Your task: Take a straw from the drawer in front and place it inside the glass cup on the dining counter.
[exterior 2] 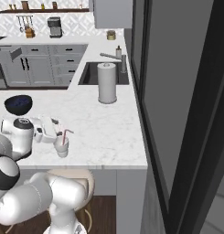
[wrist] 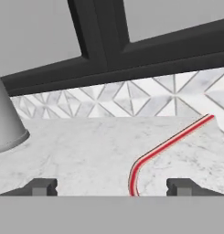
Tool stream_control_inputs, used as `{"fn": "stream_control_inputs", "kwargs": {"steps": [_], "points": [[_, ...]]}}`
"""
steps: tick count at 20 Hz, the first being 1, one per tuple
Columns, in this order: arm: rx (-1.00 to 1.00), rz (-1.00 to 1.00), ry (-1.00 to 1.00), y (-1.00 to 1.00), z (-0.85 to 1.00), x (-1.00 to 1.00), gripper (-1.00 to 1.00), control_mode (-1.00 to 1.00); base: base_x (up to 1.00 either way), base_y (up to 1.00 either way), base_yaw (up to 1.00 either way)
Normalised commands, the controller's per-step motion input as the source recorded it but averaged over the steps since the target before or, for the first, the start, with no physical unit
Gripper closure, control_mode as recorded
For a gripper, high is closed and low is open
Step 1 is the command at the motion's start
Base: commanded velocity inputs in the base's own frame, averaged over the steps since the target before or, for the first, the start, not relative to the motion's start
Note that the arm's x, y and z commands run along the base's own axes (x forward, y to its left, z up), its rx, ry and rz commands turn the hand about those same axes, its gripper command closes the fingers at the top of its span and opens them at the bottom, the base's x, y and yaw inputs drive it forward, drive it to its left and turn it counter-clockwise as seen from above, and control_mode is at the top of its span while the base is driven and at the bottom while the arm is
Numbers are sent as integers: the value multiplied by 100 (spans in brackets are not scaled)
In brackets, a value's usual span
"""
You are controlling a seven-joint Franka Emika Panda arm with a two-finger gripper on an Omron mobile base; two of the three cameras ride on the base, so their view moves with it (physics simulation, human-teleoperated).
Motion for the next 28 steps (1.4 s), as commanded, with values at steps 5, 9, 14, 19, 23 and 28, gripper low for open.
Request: {"fn": "stream_control_inputs", "kwargs": {"steps": [5, 9, 14, 19, 23, 28], "points": [[33, 0, 15, 0, 53, -10, -100, -100, 0, 0, 0], [37, 0, 19, 4, 66, -25, -100, -100, 0, 0, 0], [39, 0, 15, 0, 68, -57, -100, -100, 0, 0, 0], [33, -1, 10, -22, 53, -78, -100, -100, 0, 0, 0], [33, -4, 12, -57, 33, -71, -100, -100, 0, 0, 0], [27, -4, 12, -62, 12, -50, -100, -100, 0, 0, 0]]}}
